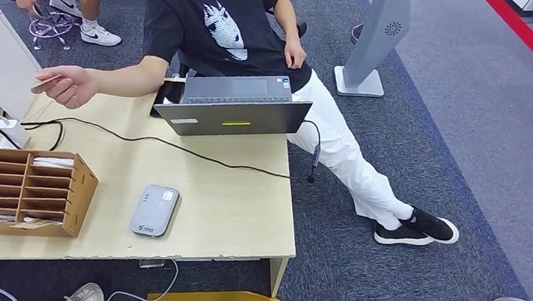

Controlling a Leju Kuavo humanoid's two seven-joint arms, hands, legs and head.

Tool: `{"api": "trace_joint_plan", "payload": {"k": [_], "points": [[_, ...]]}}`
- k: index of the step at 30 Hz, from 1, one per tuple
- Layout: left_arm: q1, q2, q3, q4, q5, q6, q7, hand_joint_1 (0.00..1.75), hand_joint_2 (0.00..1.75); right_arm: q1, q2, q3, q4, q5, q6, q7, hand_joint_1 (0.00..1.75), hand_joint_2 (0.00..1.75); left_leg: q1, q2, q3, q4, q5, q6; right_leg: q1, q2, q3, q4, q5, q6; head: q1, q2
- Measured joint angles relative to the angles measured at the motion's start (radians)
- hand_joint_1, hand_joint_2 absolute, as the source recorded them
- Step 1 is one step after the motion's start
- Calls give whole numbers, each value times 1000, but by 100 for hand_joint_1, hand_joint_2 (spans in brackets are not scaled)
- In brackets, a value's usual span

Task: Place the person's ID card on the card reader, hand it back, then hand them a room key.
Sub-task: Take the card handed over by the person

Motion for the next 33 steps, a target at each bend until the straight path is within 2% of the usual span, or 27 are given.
{"api": "trace_joint_plan", "payload": {"k": [6, 11, 18, 25, 33], "points": [[-141, 82, 0, 130, -122, 0, 65, 0, 175, -4, -3, 18, 0, 24, 2, -3, 0, 175, 0, 0, 0, 0, 2, -1, 0, 0, 0, 1, 0, 0, 0, 0], [-256, 121, 16, 272, -255, 0, 86, 0, 175, -8, -4, 31, 1, 38, 4, -8, 0, 175, 0, 0, 0, 0, 2, 0, 0, 0, 0, 1, 2, 0, 0, 0], [-280, 127, 23, 304, -278, 0, 89, 0, 175, -8, -5, 33, 1, 39, 4, -8, 0, 175, 0, 0, 0, 0, 2, 0, 0, 0, 0, 1, 2, 0, 0, 0], [-455, 154, 75, 565, -389, 0, 125, 0, 175, -9, -10, 50, 2, 50, -5, -11, 0, 175, 0, 0, -1, 0, 2, 0, 0, 0, 0, 1, 2, 0, 0, 0], [-516, 144, 24, 620, -419, 0, 147, 0, 175, -10, -10, 54, 2, 51, -7, -13, 0, 175, 0, 0, 0, 1, 2, 0, 0, 1, -1, 1, 2, 0, 0, 0]]}}
